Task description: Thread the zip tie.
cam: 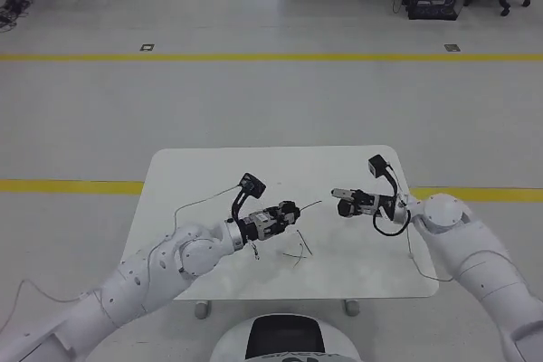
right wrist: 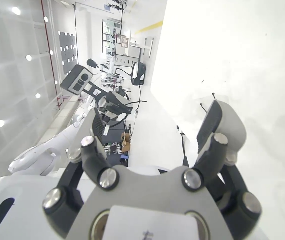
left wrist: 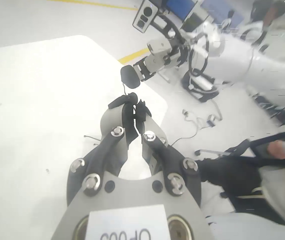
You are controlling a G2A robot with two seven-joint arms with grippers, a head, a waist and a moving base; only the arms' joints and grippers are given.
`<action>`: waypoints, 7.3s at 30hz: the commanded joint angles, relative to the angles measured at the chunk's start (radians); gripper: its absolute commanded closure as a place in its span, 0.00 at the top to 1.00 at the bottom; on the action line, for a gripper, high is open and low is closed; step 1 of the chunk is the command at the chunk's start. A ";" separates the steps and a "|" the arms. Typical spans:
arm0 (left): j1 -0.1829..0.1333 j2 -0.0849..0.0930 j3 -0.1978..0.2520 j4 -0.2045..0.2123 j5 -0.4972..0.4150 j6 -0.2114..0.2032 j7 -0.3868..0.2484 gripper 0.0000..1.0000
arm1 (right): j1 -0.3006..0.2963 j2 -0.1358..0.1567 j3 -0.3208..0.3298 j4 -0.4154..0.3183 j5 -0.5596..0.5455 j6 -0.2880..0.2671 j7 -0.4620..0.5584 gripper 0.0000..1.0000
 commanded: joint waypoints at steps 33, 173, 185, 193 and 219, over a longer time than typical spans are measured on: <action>0.095 -0.063 -0.222 0.018 -0.463 0.000 -0.490 0.00 | -0.014 -0.118 0.163 0.024 0.046 0.000 0.395 1.00; 0.130 -0.162 -0.345 0.113 -0.664 0.000 -0.772 1.00 | -0.020 -0.006 0.019 -0.138 0.248 0.000 0.312 0.00; 0.146 -0.165 -0.332 0.104 -0.642 0.000 -0.721 1.00 | -0.048 -0.011 0.044 -0.189 0.213 0.000 0.205 0.00; 0.162 -0.189 -0.310 0.056 -0.560 0.000 -0.589 1.00 | -0.164 -0.044 0.139 -0.277 0.109 0.000 0.030 0.00; 0.196 -0.214 -0.344 0.029 -0.481 0.015 -0.465 1.00 | -0.246 -0.112 0.249 -0.298 -0.009 0.025 -0.021 0.00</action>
